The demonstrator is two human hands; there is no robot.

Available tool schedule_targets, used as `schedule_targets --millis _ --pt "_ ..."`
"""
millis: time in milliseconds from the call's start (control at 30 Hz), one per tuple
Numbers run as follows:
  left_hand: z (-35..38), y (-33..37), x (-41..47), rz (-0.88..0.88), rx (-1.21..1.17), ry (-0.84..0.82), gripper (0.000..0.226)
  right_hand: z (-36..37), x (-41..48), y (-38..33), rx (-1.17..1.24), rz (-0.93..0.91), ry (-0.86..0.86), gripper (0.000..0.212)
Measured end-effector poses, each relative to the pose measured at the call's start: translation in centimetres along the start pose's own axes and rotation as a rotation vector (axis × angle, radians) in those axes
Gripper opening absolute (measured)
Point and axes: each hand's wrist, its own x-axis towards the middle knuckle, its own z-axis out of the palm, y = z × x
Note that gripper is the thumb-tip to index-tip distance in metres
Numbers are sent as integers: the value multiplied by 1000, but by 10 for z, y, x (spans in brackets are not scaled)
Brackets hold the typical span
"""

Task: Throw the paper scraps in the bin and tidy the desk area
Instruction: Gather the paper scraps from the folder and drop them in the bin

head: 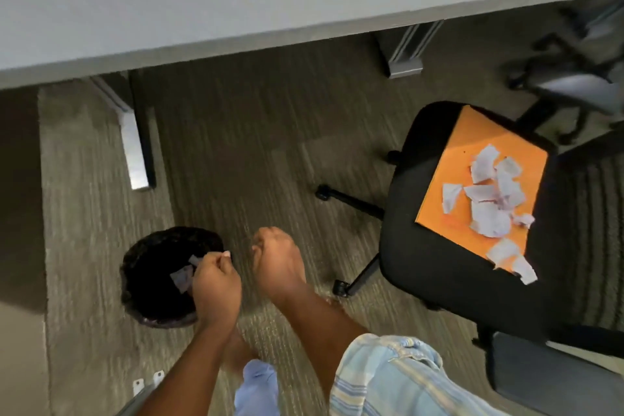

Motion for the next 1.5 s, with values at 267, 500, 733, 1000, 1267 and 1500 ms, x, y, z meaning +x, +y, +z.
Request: schedule_targets --millis 267,500,733,1000,1267,1500 --pt "31 85 -37 94 68 -108 17 -87 -15 49 21 109 180 18" --pt "71 155 -73 291 86 -218 13 -158 -29 103 31 204 297 16" --pt "111 213 -109 465 126 -394 18 -209 -39 160 37 344 464 18" --pt "178 264 -149 669 302 -612 52 -255 -56 248 0 647 516 40" --pt "236 292 -176 812 521 -698 98 -267 -78 316 49 806 533 61" --pt "294 323 -183 974 776 -699 120 -263 -86 366 153 918 395 101"
